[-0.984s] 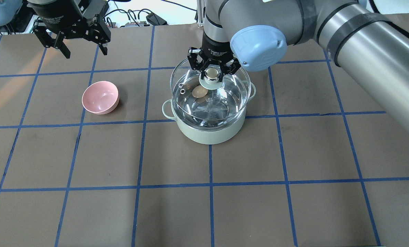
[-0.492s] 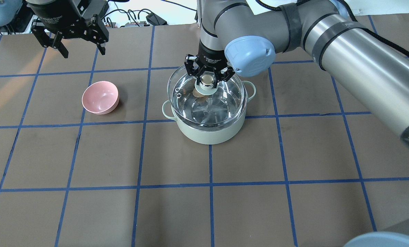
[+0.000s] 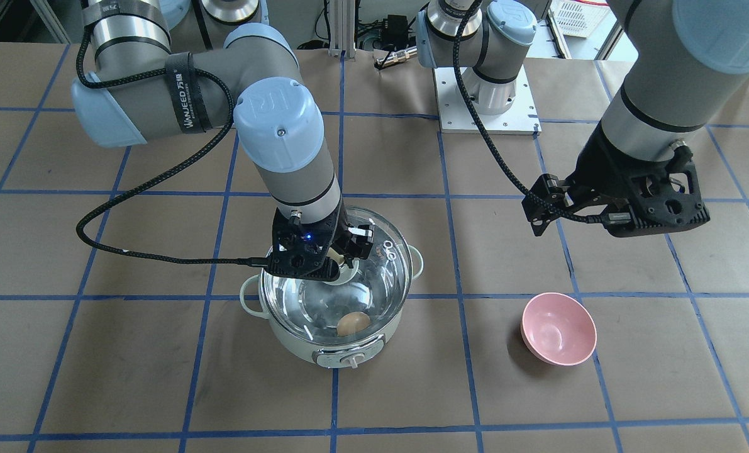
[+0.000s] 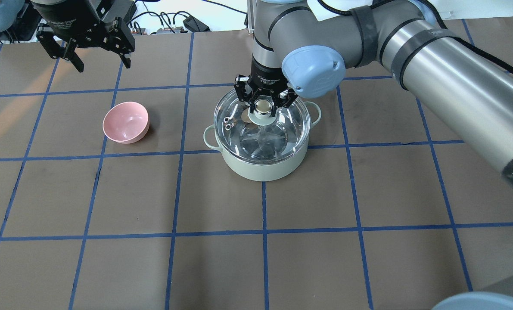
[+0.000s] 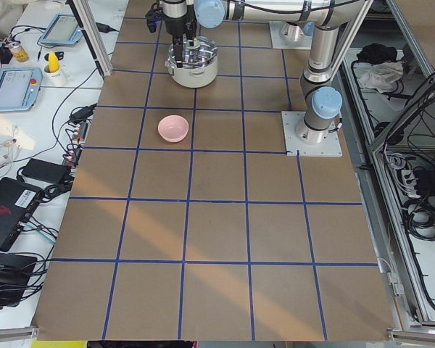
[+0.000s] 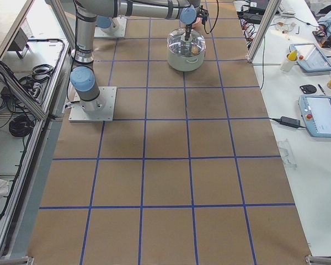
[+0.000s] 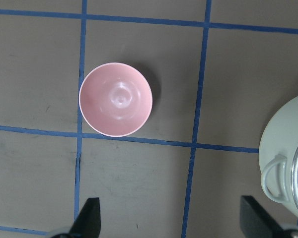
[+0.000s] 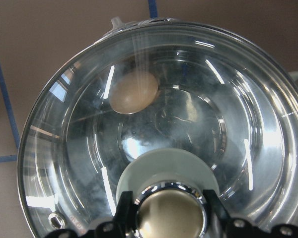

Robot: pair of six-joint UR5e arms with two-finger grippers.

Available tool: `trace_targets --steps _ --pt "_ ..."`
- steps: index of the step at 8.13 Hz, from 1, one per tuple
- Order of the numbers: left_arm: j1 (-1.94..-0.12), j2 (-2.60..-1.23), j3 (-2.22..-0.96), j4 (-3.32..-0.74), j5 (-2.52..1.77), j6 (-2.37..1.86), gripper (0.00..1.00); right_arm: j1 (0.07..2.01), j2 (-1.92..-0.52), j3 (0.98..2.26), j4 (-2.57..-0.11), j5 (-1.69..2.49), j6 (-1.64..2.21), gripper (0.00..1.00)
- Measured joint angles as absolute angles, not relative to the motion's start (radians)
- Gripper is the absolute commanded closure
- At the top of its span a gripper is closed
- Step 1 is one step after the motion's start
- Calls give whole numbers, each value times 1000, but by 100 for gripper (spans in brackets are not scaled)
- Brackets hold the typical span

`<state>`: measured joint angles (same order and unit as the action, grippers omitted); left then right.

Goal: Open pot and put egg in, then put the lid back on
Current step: 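Lower the lid onto the pot and open the right gripper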

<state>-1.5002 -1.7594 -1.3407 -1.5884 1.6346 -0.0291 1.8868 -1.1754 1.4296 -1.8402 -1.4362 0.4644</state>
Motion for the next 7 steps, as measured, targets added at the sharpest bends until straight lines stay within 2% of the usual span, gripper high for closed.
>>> trace_targets --steps 1,2,4,7 --pt "-1500 -1759 -1341 -1588 1634 -29 0 1887 -1175 1431 -1839 -1445 455 75" --pt "-1500 -1760 -1340 -1587 1634 -29 0 1887 -1175 1432 -1839 -1450 453 58" --pt "-1500 -1761 -1339 -1586 1632 -30 0 1887 -1173 1440 -1847 -1449 449 0" --pt "-1499 -1762 -1339 -1585 1629 -29 0 1887 -1169 1446 -1873 -1451 447 0"
